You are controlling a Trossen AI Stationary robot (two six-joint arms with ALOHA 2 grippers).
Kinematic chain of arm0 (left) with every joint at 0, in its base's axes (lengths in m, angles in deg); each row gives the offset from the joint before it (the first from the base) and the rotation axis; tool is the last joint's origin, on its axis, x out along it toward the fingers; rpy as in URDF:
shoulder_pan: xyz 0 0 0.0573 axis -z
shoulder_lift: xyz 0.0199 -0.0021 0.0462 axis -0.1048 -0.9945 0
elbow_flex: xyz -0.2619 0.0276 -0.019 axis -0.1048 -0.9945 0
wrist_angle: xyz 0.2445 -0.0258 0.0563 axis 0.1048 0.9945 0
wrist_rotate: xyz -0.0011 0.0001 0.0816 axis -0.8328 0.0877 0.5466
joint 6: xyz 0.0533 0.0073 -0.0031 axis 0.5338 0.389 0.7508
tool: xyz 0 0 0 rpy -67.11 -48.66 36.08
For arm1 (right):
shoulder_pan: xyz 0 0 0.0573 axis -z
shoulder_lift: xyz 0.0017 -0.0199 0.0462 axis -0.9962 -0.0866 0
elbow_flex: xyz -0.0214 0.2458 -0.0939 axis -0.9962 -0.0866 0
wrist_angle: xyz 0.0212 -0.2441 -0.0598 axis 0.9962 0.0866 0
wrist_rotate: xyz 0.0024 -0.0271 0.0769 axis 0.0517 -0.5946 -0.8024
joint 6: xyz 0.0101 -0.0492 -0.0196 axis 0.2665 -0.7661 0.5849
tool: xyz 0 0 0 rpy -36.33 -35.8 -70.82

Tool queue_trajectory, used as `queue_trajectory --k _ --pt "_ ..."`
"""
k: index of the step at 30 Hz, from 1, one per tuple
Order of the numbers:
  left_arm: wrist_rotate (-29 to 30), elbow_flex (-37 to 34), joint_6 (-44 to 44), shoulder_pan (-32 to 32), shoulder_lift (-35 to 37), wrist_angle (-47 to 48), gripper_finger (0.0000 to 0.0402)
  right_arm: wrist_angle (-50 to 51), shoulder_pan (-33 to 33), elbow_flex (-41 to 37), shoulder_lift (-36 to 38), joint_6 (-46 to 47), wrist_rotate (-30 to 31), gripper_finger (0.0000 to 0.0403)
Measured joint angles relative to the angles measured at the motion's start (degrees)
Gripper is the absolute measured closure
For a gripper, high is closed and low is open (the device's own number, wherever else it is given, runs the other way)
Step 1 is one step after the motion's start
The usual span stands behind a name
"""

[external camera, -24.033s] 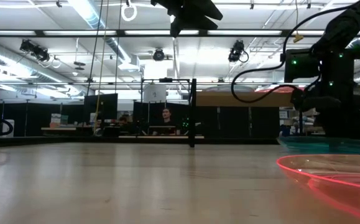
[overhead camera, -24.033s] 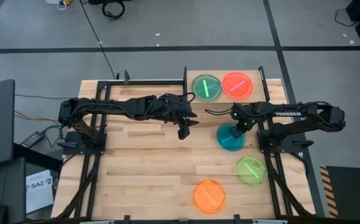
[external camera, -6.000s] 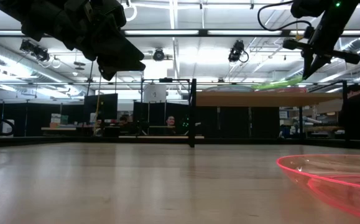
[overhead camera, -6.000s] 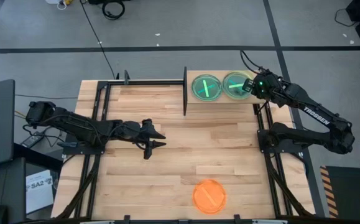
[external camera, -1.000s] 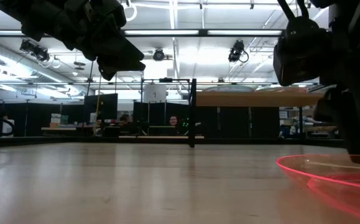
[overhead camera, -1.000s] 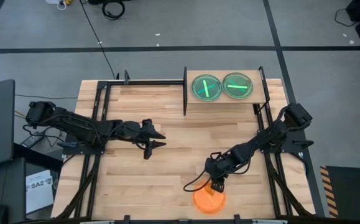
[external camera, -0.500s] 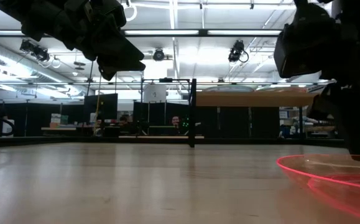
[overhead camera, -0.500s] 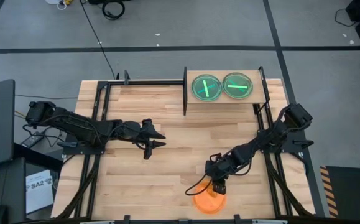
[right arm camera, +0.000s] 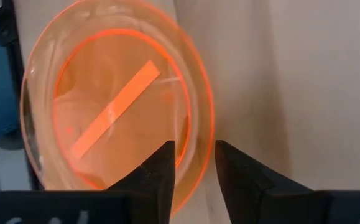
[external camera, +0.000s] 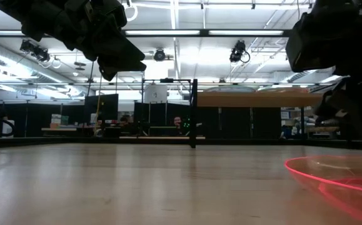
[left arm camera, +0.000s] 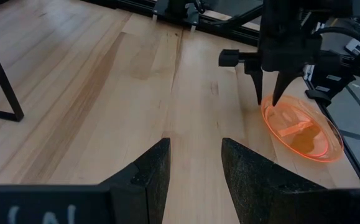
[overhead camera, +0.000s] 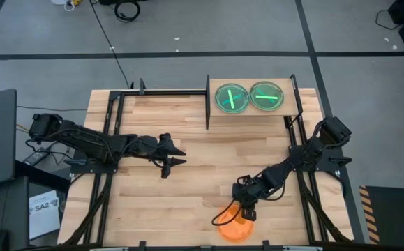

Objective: Place and stack plates onto a shelf
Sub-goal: Stack the orange plate on top of the green plate on the shelf

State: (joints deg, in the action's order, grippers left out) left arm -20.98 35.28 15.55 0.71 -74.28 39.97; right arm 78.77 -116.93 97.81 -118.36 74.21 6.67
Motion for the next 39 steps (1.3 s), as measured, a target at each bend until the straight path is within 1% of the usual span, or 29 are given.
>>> queue_trajectory --k 4,10,17,23,33,36,39 --pt "0.0 0.0 0.0 0.0 0.0 0.0 0.0251 0.0 0.0 0.0 0.0 0.0 1.8 0.0294" --pt "0.0 0.0 0.0 0.0 0.0 0.0 0.0251 -0.2 0.0 -0.2 0.0 0.1 2.2 0.0296" --pt "0.0 0.0 0.0 0.0 0.0 0.0 0.0251 -5.7 0.0 -2.8 -0.1 0.2 2.0 0.0296" --pt "0.0 0.0 0.0 0.0 0.0 0.0 0.0251 -6.4 0.0 -2.8 -0.1 0.1 2.2 0.03" --pt "0.0 0.0 0.0 0.0 0.0 0.0 0.0251 -9.6 0.0 -2.6 -4.0 0.2 0.9 0.0301" --pt "0.0 0.0 0.0 0.0 0.0 0.0 0.0251 -9.7 0.1 -2.6 -4.1 0.1 0.9 0.0309" --pt "0.0 0.0 0.0 0.0 0.0 0.0 0.0251 -9.7 0.1 -2.6 -4.2 0.0 0.9 0.0328"
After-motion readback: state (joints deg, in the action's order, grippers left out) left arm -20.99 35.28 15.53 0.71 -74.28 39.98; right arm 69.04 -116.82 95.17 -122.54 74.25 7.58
